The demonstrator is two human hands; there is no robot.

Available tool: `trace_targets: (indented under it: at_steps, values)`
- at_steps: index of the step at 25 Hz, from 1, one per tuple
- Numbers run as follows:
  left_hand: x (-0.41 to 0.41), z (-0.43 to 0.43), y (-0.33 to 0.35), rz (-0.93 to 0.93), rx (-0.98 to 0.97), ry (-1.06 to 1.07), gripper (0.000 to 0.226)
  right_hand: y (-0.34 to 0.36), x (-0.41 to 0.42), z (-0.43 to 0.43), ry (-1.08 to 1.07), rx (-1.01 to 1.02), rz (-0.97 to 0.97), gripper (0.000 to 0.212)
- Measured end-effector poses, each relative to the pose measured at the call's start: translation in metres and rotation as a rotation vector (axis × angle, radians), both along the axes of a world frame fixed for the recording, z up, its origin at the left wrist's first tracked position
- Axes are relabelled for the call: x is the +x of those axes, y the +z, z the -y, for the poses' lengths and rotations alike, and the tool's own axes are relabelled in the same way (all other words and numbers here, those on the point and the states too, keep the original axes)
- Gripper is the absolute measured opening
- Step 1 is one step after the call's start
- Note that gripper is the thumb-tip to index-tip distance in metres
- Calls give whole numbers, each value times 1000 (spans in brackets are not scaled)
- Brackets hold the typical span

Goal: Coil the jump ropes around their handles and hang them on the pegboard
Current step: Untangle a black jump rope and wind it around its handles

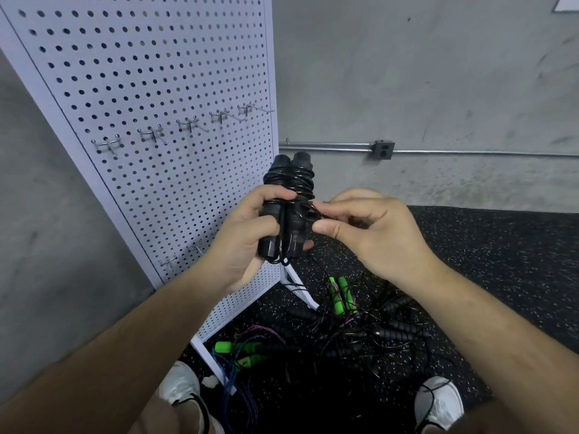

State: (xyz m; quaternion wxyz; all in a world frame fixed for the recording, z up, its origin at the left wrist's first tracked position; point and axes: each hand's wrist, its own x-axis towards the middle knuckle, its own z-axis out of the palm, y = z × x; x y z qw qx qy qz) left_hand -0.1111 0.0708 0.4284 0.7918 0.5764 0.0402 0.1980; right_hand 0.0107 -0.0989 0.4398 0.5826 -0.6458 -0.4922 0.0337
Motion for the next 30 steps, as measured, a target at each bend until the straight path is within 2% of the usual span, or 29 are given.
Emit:
trace_targets:
  at_steps: [5,8,13,20,25,30]
  values:
    - [0,-5,1,33,22,-12,54,-1,1,2,-25,-184,228,13]
    - [1,-4,1,50,21,-22,53,0,2,2,-37,-201,264,10]
    - [3,-2,-4,28,67,-46,49,-6,-8,-6,-41,-139,163,11]
    - [5,2,-5,22,13,-80,45,-21,-29,-26,-172,51,-128,12]
    - [4,-1,-4,42,-1,-127,44,-23,-34,-28,-262,94,-73,15]
    - [0,-12,-1,39,8,-74,50,-19,-25,-24,-84,-13,-20,20]
